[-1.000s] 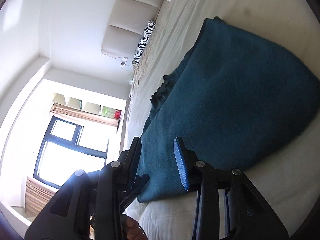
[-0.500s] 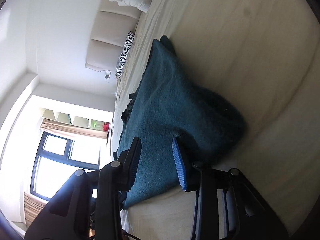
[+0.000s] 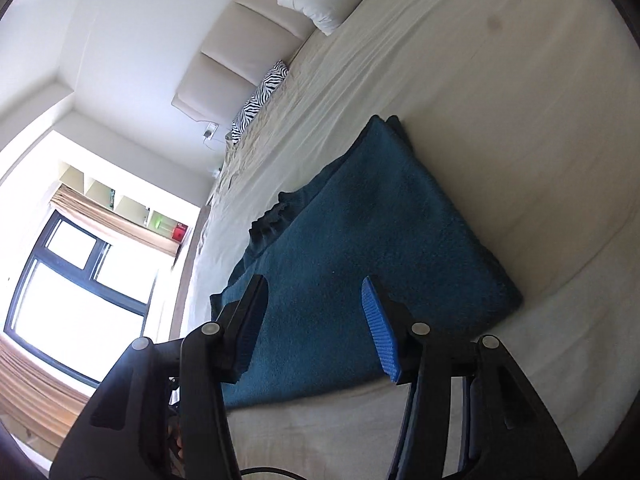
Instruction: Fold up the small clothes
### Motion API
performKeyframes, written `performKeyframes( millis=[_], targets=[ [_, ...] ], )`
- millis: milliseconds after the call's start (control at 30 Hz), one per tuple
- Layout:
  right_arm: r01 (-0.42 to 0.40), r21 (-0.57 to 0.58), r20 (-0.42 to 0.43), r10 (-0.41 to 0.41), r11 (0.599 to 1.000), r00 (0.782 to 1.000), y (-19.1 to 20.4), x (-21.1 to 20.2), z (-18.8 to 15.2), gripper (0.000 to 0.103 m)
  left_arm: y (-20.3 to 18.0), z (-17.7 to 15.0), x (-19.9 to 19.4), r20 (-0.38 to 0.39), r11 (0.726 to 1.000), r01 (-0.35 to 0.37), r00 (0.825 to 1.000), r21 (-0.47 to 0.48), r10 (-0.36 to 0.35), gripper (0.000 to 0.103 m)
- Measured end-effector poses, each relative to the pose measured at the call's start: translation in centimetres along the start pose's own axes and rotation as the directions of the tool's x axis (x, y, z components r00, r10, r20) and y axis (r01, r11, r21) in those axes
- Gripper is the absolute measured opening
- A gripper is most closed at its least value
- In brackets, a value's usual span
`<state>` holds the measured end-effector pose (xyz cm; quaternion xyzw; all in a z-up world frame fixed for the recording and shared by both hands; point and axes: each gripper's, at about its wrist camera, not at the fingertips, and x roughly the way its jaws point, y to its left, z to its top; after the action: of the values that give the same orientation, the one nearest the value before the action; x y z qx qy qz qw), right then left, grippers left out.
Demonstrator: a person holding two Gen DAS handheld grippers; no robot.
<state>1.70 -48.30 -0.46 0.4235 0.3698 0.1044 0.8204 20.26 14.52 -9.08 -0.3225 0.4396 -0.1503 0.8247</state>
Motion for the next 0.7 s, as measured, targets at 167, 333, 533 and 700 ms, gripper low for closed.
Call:
performKeyframes(
  millis=[167, 333, 533, 700],
  targets=[
    [-0.078, -0.023, -0.093, 0.075, 0.997, 0.993, 5.2, 6.7, -0.7, 0.049, -0.9, 0.6, 2.0, -0.037, 0.999, 0.025, 0.999, -0.023, -0.026, 0.073],
    [-0.124, -0.042, -0.167, 0.115, 0.991, 0.979, 8.4, 11.4, -1.4, 0.049, -1.5, 0.9, 3.2, -0.078, 1.000, 0.020, 0.997, -0.014, -0.021, 0.074],
    [-0.145, -0.021, -0.205, 0.138, 0.989, 0.969, 9.6, 14.2, -1.9, 0.049, -1.6, 1.1, 4.1, -0.096, 0.999, 0.036, 0.995, -0.016, -0.037, 0.074],
    [-0.168, -0.002, -0.223, 0.163, 0.986, 0.961, 9.8, 14.1, -1.4, 0.049, -1.8, 1.6, 4.6, -0.114, 0.999, 0.042, 0.993, -0.015, -0.043, 0.073]
  ],
)
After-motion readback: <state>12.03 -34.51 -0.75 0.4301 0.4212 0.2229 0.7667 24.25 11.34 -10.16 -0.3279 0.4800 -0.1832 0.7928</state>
